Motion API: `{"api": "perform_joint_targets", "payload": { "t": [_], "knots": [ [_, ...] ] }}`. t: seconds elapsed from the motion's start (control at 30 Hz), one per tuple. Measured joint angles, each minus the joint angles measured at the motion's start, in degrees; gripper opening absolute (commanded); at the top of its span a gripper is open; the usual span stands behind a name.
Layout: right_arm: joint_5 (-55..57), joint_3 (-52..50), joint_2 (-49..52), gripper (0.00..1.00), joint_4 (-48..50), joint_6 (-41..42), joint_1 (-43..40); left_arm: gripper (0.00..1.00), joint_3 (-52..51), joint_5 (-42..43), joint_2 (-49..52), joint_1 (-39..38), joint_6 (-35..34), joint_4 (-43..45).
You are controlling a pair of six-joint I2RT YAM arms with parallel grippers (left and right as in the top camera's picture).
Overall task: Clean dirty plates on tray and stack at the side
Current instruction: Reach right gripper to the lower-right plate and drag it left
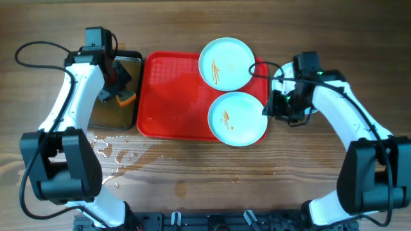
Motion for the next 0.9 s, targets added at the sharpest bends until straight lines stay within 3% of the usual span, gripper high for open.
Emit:
{"api": "perform_joint_targets", "payload": {
  "t": [0.33, 0.57, 0.9],
  "knots": [
    [3.2, -5.1, 0.0, 0.28, 3.0, 2.6, 1.9, 0.04, 0.0, 0.0, 0.0, 0.0, 0.0, 0.0],
    [3.6, -5.1, 0.0, 0.04, 3.3, 3.1, 5.6, 0.04, 0.0, 0.0, 0.0, 0.0, 0.0, 0.0],
    [3.5, -3.0, 0.0, 0.04, 0.0, 6.2, 12.8, 0.04, 0.0, 0.0, 0.0, 0.0, 0.0, 0.1]
  ]
}}
